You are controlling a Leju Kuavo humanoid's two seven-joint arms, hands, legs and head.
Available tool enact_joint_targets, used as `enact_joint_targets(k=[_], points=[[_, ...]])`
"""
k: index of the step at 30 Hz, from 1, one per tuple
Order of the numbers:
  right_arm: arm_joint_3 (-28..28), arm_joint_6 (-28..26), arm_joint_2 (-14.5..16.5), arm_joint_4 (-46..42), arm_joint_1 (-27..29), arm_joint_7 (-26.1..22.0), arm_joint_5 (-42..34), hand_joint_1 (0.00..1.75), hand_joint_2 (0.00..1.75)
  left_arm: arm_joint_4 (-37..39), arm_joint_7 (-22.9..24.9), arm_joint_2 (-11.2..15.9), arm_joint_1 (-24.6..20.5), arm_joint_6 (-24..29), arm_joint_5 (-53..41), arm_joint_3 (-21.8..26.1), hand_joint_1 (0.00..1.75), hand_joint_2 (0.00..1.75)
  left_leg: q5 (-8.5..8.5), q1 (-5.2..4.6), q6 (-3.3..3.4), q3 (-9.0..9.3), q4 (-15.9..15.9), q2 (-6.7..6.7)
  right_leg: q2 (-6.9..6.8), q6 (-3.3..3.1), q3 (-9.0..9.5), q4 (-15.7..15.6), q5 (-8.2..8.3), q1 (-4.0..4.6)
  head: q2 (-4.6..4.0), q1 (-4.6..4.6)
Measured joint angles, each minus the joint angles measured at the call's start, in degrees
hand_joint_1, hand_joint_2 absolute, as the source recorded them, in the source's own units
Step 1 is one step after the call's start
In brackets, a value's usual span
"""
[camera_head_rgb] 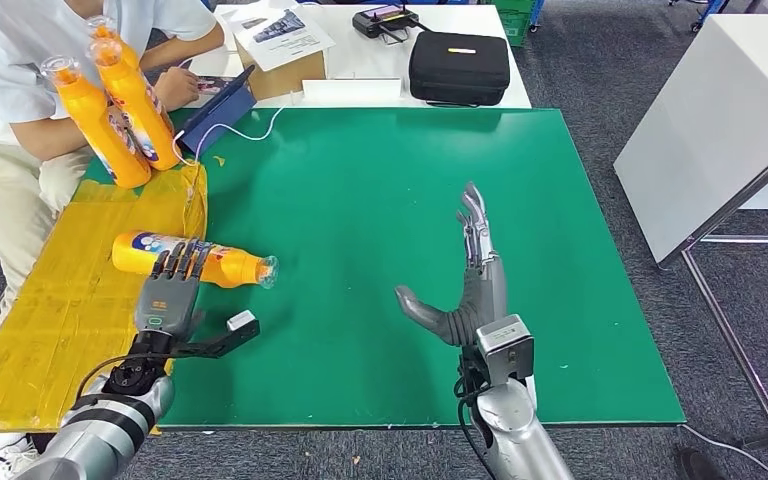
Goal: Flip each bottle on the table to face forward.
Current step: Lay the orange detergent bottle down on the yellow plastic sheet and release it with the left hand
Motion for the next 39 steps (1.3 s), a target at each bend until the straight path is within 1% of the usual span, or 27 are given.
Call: enact_joint_targets(k=[1, 3, 6, 9, 11, 12, 13, 14, 15, 17, 20, 22, 24, 26, 29, 31, 34, 39], points=[[0.0, -0.2, 0.0, 0.0, 0.1, 0.1, 0.1, 0.00, 1.75, -1.0, -1.5, -0.5, 0.6, 0.0, 0.0, 1.5, 0.00, 1.75, 0.00, 0.00, 0.00, 0.00, 0.0, 0.01, 0.00, 0.00, -0.02, 0.0, 0.00, -0.01, 0.00, 0.00], [0.0, -0.8, -0.1, 0.0, 0.6, 0.2, 0.7, 0.00, 1.75, -4.4, -6.6, -2.3, 2.6, 0.0, 0.4, 5.7, 0.00, 1.75, 0.00, -0.01, 0.00, -0.01, 0.0, 0.01, 0.00, 0.00, -0.06, 0.0, 0.00, -0.02, 0.00, -0.01], [0.0, -2.0, -0.4, 0.0, 1.6, 0.3, 1.7, 0.00, 1.75, -11.6, -16.6, -6.1, 5.4, 0.0, 1.9, 13.5, 0.00, 1.75, -0.01, -0.04, 0.01, -0.09, 0.0, -0.09, -0.03, 0.01, -0.09, 0.0, -0.01, -0.05, 0.00, 0.02], [0.0, -3.1, -0.7, -0.1, 2.5, 0.4, 2.8, 0.00, 1.75, -16.7, -22.9, -9.9, 6.9, 0.0, 4.0, 19.3, 0.00, 1.75, -0.04, -0.05, 0.01, -0.11, 0.0, -0.07, -0.02, 0.03, -0.13, 0.0, 0.01, -0.05, 0.00, -0.01], [-0.1, -4.6, -0.9, -0.5, 3.8, 0.3, 5.0, 0.00, 1.75, -19.9, -30.6, -13.0, 8.0, 0.0, 9.9, 23.2, 0.00, 1.75, -0.05, -0.06, 0.01, -0.11, 0.0, -0.07, -0.03, 0.04, -0.13, 0.0, 0.01, -0.05, 0.00, -0.02], [-0.1, -5.7, -1.1, -0.9, 4.6, 0.4, 6.9, 0.00, 1.75, -21.7, -35.0, -14.7, 8.9, 0.0, 15.3, 24.6, 0.00, 1.75, -0.06, -0.06, 0.01, -0.11, 0.0, -0.11, -0.05, 0.05, -0.11, 0.0, -0.01, -0.05, 0.00, -0.02], [-0.2, -6.9, -1.2, -1.4, 5.6, 0.4, 9.0, 0.00, 1.75, -23.7, -38.2, -16.2, 10.2, 0.0, 21.1, 25.3, 0.00, 1.75, -0.07, -0.06, 0.00, -0.11, 0.0, -0.13, -0.06, 0.08, -0.09, 0.0, -0.04, -0.05, 0.00, -0.01], [-0.3, -8.0, -1.4, -1.9, 6.5, 0.5, 10.9, 0.00, 1.75, -25.6, -39.8, -17.5, 11.7, 0.0, 26.4, 25.1, 0.00, 1.75, -0.09, -0.06, 0.00, -0.12, 0.0, -0.15, -0.06, 0.11, -0.09, 0.0, -0.06, -0.05, 0.00, -0.01], [-0.4, -8.8, -1.5, -2.4, 7.4, 0.6, 12.3, 0.00, 1.75, -27.4, -40.3, -18.5, 13.2, 0.0, 30.2, 24.3, 0.00, 1.75, -0.11, -0.06, 0.00, -0.13, 0.0, -0.15, -0.06, 0.13, -0.09, 0.0, -0.09, -0.05, 0.00, 0.00], [-0.7, -9.3, -1.7, -3.3, 8.9, 1.0, 13.7, 0.00, 1.75, -30.6, -39.6, -19.6, 16.0, -0.6, 34.4, 22.6, 0.00, 1.75, -0.17, -0.05, -0.02, -0.14, 0.0, -0.14, -0.05, 0.14, -0.10, 0.0, -0.13, -0.05, 0.00, 0.00], [-1.8, -8.2, -1.9, -4.6, 11.2, 1.9, 14.5, 0.00, 1.75, -36.1, -37.3, -19.3, 20.4, -4.0, 42.5, 17.8, 0.00, 1.75, -0.23, -0.04, -0.04, -0.14, 0.0, -0.14, -0.05, 0.11, -0.10, 0.0, -0.18, -0.04, 0.00, -0.02], [-2.9, -6.8, -1.9, -5.1, 12.8, 2.4, 14.6, 0.00, 1.75, -40.6, -35.5, -18.6, 23.6, -9.6, 50.0, 13.7, 0.00, 1.75, -0.24, -0.04, -0.04, -0.14, 0.0, -0.15, -0.06, 0.07, -0.10, 0.0, -0.22, -0.03, 0.00, -0.02], [-3.9, -5.0, -1.9, -5.5, 14.2, 2.7, 14.6, 0.00, 1.75, -44.7, -34.0, -17.8, 26.5, -17.1, 56.6, 10.2, 0.00, 1.75, -0.25, -0.04, -0.05, -0.14, 0.0, -0.16, -0.06, 0.05, -0.10, 0.0, -0.24, -0.03, 0.00, -0.02], [-4.6, -3.4, -1.9, -5.7, 15.2, 2.8, 14.4, 0.00, 1.75, -48.0, -32.8, -16.9, 28.7, -23.1, 60.5, 7.2, 0.00, 1.75, -0.27, -0.04, -0.06, -0.14, 0.0, -0.16, -0.06, 0.05, -0.09, 0.0, -0.25, -0.04, 0.00, -0.01], [-5.3, -1.7, -1.8, -5.8, 16.2, 2.8, 13.6, 0.00, 1.75, -50.9, -31.1, -15.9, 30.6, -30.1, 65.0, 4.1, 0.00, 1.75, -0.28, -0.04, -0.06, -0.13, 0.0, -0.16, -0.06, 0.04, -0.08, -0.1, -0.25, -0.04, 0.00, -0.01], [-5.8, -0.9, -1.7, -5.8, 16.5, 2.9, 12.9, 0.00, 1.75, -51.5, -30.3, -15.4, 31.3, -33.6, 67.9, 2.8, 0.00, 1.75, -0.28, -0.04, -0.06, -0.12, 0.0, -0.16, -0.06, 0.04, -0.07, -0.1, -0.25, -0.04, 0.00, -0.01], [-6.2, 0.0, -1.4, -5.8, 16.8, 3.0, 12.0, 0.00, 1.75, -51.6, -29.7, -15.0, 31.6, -35.6, 70.1, 2.0, 0.00, 1.75, -0.28, -0.04, -0.06, -0.10, 0.0, -0.16, -0.05, 0.04, -0.06, -0.1, -0.24, -0.04, 0.00, -0.02], [-6.4, 0.7, -1.1, -5.7, 16.8, 3.0, 11.5, 0.00, 1.75, -51.6, -29.4, -14.6, 31.8, -37.0, 71.7, 1.7, 0.00, 1.75, -0.27, -0.03, -0.06, -0.09, 0.0, -0.16, -0.06, 0.04, -0.05, 0.0, -0.24, -0.03, 0.00, -0.02]])
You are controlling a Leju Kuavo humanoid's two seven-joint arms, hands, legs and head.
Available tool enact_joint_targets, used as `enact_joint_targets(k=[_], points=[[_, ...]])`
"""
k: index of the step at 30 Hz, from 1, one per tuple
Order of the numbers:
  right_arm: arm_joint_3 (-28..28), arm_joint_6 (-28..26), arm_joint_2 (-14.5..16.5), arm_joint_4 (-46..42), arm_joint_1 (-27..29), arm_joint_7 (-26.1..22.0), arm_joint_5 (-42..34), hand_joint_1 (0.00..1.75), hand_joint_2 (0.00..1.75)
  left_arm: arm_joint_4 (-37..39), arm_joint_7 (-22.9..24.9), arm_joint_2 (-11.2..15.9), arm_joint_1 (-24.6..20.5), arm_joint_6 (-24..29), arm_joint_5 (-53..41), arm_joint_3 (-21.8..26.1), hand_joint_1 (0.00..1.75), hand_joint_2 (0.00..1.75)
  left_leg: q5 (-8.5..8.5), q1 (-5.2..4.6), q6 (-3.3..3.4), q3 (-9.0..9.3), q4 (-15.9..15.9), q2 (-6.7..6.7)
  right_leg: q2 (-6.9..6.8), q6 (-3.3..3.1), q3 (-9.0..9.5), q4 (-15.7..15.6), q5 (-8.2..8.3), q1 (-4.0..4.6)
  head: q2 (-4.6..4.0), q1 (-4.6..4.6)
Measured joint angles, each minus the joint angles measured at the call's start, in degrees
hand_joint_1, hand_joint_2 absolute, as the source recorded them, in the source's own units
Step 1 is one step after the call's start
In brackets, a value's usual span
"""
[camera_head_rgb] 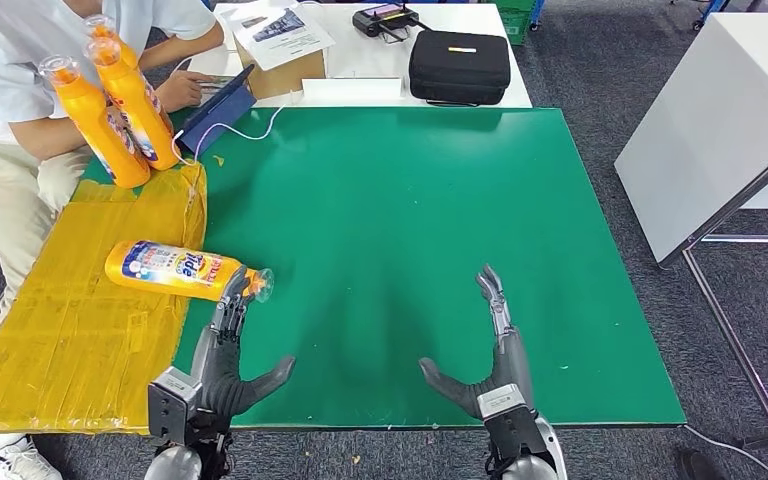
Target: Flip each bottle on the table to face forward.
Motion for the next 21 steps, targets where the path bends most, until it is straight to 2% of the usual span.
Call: enact_joint_targets(k=[10, 15, 21], points=[[-0.1, 0.4, 0.3, 0.1, 0.0, 0.1, -0.4, 0.00, 1.75, 0.0, 0.0, 0.3, 0.1, -0.8, 0.6, -0.1, 0.00, 1.75, -0.01, 0.00, 0.00, -0.01, 0.0, 0.00, 0.00, 0.00, 0.00, 0.0, -0.01, -0.01, 0.00, -0.01], [-0.2, 2.5, 0.4, 0.4, 0.0, 0.2, -3.2, 0.00, 1.75, 0.0, 0.1, 0.4, 0.1, -2.9, 1.6, -0.4, 0.00, 1.75, -0.01, 0.00, 0.00, 0.00, 0.0, 0.00, 0.00, 0.00, 0.01, 0.0, -0.01, 0.00, 0.00, 0.00], [-1.0, 4.5, 0.7, 1.0, -0.1, 0.6, -5.2, 0.00, 1.75, 0.0, 0.8, 0.6, 0.1, -2.9, 1.5, -0.5, 0.00, 1.75, -0.01, 0.00, 0.00, 0.00, 0.0, 0.00, 0.00, 0.00, 0.01, 0.0, -0.01, 0.00, 0.00, 0.00]])
